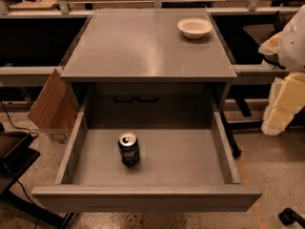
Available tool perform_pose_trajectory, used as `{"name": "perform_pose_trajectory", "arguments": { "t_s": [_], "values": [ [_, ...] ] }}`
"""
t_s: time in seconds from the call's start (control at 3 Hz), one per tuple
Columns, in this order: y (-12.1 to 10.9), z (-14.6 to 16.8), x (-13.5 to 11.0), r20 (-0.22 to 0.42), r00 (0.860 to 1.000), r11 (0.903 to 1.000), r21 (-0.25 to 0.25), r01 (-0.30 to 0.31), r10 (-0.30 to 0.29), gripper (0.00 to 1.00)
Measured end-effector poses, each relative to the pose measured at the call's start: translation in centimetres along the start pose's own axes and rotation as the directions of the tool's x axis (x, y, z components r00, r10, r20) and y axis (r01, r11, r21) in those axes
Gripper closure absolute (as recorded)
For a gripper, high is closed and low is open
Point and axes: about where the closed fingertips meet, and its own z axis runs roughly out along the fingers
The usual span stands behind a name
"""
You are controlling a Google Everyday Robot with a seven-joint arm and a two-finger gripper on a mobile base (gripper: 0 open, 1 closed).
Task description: Pick pepsi can from top drawer and place on counter
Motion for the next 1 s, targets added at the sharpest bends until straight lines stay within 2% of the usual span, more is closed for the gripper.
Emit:
{"name": "perform_pose_trajectory", "arguments": {
  "t_s": [0.33,0.67,1.0],
  "values": [
    [0.0,0.0,0.0,0.000,1.000,1.0000,0.000,0.000,0.000,0.00],
    [-1.2,2.9,-1.4,0.133,0.991,0.9998,-0.014,0.013,-0.011,0.00],
    [-3.2,7.1,-4.0,0.334,0.942,0.9980,-0.030,0.055,-0.041,0.00]
  ]
}}
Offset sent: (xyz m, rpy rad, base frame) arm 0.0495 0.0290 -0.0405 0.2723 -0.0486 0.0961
